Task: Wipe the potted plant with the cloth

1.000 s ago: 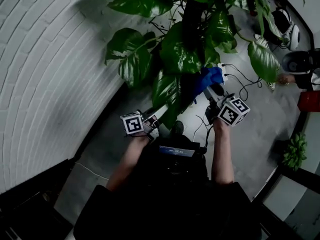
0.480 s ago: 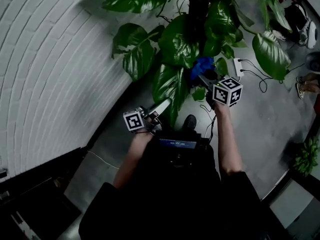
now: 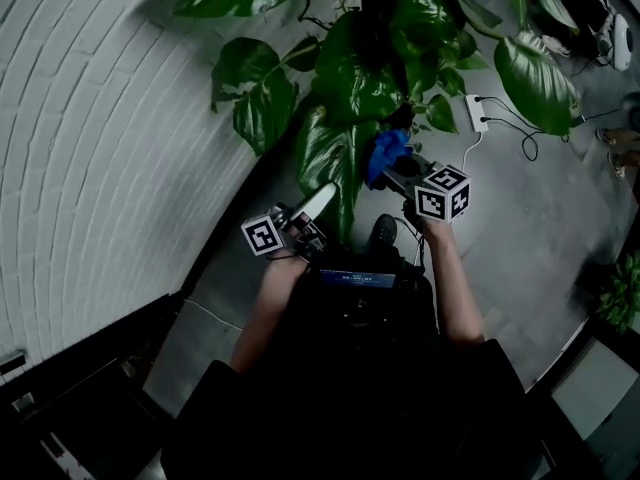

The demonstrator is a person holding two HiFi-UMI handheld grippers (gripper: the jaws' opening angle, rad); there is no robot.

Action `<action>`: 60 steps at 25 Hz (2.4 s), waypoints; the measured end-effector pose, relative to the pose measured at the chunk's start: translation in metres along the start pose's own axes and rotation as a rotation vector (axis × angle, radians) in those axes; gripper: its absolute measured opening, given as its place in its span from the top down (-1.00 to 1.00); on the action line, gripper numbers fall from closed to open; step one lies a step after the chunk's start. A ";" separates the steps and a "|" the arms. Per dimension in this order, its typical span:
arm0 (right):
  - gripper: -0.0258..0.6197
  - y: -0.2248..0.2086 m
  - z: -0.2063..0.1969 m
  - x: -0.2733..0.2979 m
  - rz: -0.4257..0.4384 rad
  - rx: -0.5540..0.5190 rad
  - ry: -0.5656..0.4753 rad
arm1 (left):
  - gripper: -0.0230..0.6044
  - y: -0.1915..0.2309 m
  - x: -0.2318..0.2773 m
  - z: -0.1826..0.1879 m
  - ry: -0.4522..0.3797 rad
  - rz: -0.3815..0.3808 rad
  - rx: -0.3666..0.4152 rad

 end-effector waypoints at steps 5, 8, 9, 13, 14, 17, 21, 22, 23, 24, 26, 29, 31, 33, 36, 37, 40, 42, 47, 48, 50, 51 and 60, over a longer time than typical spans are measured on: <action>0.58 0.009 -0.025 -0.001 0.026 0.022 0.037 | 0.91 -0.003 0.003 0.002 -0.026 -0.041 -0.026; 0.58 0.017 -0.041 0.000 0.048 0.030 0.067 | 0.91 -0.004 0.003 0.004 -0.037 -0.057 -0.039; 0.58 0.020 -0.047 -0.002 0.055 0.033 0.077 | 0.91 -0.004 0.003 0.005 -0.043 -0.062 -0.045; 0.58 0.026 -0.057 -0.025 0.044 0.054 0.068 | 0.91 -0.003 0.003 0.006 -0.055 -0.080 -0.069; 0.58 0.025 -0.055 -0.035 0.025 0.061 0.049 | 0.91 -0.002 0.002 0.007 -0.057 -0.082 -0.076; 0.58 0.022 -0.032 -0.075 -0.067 0.058 -0.042 | 0.91 0.000 0.002 0.009 -0.068 -0.093 -0.097; 0.58 0.023 0.029 -0.120 -0.202 -0.035 -0.186 | 0.91 0.000 0.003 0.009 -0.068 -0.106 -0.113; 0.59 0.025 0.045 -0.122 -0.213 -0.065 -0.215 | 0.91 0.000 0.004 0.008 -0.067 -0.110 -0.118; 0.59 0.026 0.059 -0.120 -0.209 -0.092 -0.239 | 0.91 0.000 0.004 0.008 -0.066 -0.113 -0.121; 0.59 0.027 0.071 -0.113 -0.192 -0.115 -0.254 | 0.91 -0.001 0.006 0.007 -0.063 -0.116 -0.124; 0.58 0.025 0.084 -0.089 -0.139 -0.154 -0.243 | 0.91 -0.002 0.008 0.005 -0.061 -0.123 -0.131; 0.58 0.021 0.079 -0.042 -0.064 -0.173 -0.157 | 0.91 -0.003 0.010 0.002 -0.067 -0.136 -0.146; 0.58 0.023 0.064 -0.020 -0.029 -0.171 -0.086 | 0.91 -0.003 0.011 0.001 -0.073 -0.142 -0.157; 0.58 0.031 0.046 -0.011 0.006 -0.168 -0.031 | 0.91 -0.003 0.011 -0.001 -0.082 -0.150 -0.173; 0.58 0.047 0.021 -0.010 0.055 -0.149 0.010 | 0.91 -0.003 0.011 -0.001 -0.102 -0.171 -0.197; 0.58 0.053 0.014 -0.010 0.071 -0.142 0.019 | 0.91 -0.003 0.012 0.000 -0.110 -0.179 -0.205; 0.58 0.067 -0.006 -0.010 0.113 -0.129 0.045 | 0.91 -0.002 0.014 0.000 -0.123 -0.197 -0.224; 0.58 0.075 -0.018 -0.010 0.134 -0.124 0.063 | 0.91 -0.003 0.016 -0.002 -0.122 -0.206 -0.233; 0.58 0.090 -0.044 -0.010 0.205 -0.132 0.131 | 0.91 -0.004 0.020 -0.004 -0.131 -0.225 -0.246; 0.58 0.091 -0.048 -0.013 0.219 -0.135 0.145 | 0.91 -0.003 0.020 -0.004 -0.131 -0.222 -0.245; 0.58 0.090 -0.051 -0.025 0.236 -0.135 0.146 | 0.91 -0.002 0.018 -0.005 -0.125 -0.204 -0.232; 0.58 0.087 -0.048 -0.036 0.237 -0.126 0.124 | 0.91 -0.001 0.017 -0.005 -0.114 -0.187 -0.219; 0.59 0.059 0.052 -0.096 0.045 -0.248 -0.105 | 0.91 0.013 0.007 -0.009 0.043 0.000 -0.057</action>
Point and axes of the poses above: the fingertips, and each gripper's own axes: x forward along the fingers, y to its left, z out of its top, the point moved 9 cm from there along -x, backward along the fingers, and after that the axes turned 2 degrees about -x, right-handed, at the moved point
